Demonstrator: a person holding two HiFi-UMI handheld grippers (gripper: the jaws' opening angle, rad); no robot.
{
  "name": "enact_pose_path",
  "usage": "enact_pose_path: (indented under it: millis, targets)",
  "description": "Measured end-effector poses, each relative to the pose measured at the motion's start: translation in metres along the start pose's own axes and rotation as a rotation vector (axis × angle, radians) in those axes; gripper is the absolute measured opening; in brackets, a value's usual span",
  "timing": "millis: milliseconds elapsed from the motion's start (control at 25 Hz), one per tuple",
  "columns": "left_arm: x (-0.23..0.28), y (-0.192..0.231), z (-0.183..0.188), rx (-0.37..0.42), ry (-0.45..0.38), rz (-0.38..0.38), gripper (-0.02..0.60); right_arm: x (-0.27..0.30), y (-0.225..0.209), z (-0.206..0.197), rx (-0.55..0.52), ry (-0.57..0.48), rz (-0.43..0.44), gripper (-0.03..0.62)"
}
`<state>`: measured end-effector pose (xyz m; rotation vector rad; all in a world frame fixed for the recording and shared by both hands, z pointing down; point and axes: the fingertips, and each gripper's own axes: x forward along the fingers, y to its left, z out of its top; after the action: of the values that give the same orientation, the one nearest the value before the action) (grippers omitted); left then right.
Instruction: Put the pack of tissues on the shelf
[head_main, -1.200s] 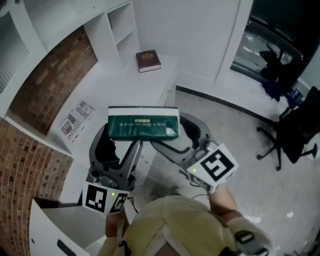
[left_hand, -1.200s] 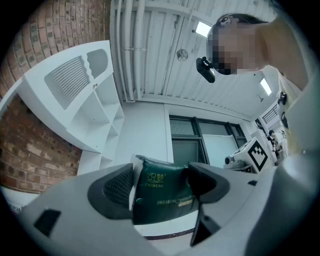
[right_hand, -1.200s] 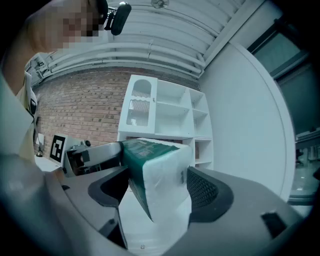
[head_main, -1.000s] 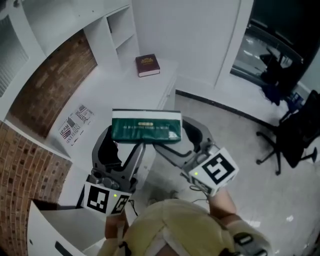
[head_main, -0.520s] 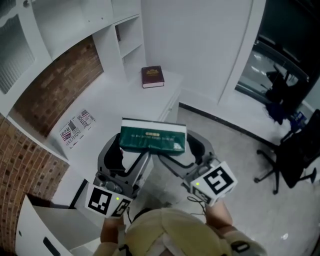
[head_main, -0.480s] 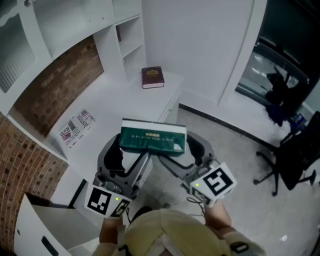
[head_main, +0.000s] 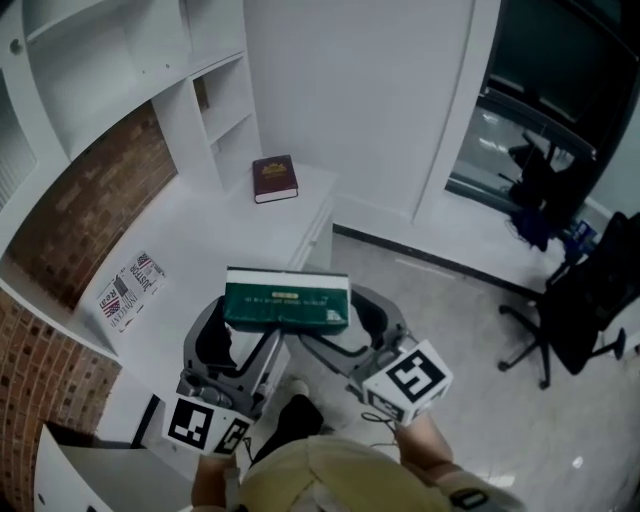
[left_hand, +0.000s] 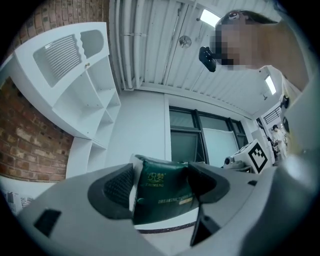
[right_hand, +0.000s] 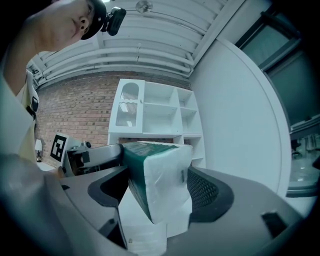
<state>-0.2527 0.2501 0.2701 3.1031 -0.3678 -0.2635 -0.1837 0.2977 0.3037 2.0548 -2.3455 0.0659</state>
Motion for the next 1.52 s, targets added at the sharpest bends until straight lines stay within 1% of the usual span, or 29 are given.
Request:
enact_pose_path:
  millis: [120, 320, 400, 480, 760, 920, 1080, 1280, 1400, 1520]
  targets:
    - [0.016, 0.01, -0.012, -0.027, 0.012, -0.035, 0.347, 0.007, -0.016, -0.009, 0.012, 0.004, -0.05, 0.37]
    - [0.062, 0.031, -0.027, -0.061, -0.004, -0.091, 0.347, 0.028, -0.06, -0.013, 0.023, 0.027, -0.125, 0.37]
    - [0.081, 0.044, -0.027, -0.065, -0.01, -0.11, 0.347, 0.041, -0.077, -0.009, 0.014, 0.028, -0.142, 0.37]
    - [0.097, 0.059, -0.027, -0.063, -0.017, -0.111, 0.347, 0.057, -0.091, -0.006, 0.006, 0.027, -0.143, 0.37]
    - [0.14, 0.123, -0.033, -0.032, 0.01, -0.054, 0.347, 0.13, -0.131, -0.006, 0.045, 0.029, -0.086, 0.37]
    - [0.148, 0.142, -0.043, -0.012, 0.008, -0.028, 0.347, 0.153, -0.14, -0.015, 0.041, 0.011, -0.058, 0.37]
    - [0.167, 0.194, -0.04, -0.026, 0.024, 0.021, 0.347, 0.208, -0.155, -0.006, 0.049, 0.027, -0.016, 0.37]
    - [0.167, 0.239, -0.046, -0.038, 0.016, 0.067, 0.347, 0.256, -0.155, -0.009, 0.031, 0.039, 0.027, 0.37]
    - [0.172, 0.257, -0.047, -0.064, 0.001, 0.091, 0.347, 0.276, -0.16, -0.005, 0.009, 0.057, 0.052, 0.37]
    - [0.177, 0.271, -0.047, -0.063, -0.012, 0.134, 0.347, 0.293, -0.167, -0.001, -0.014, 0.064, 0.096, 0.37]
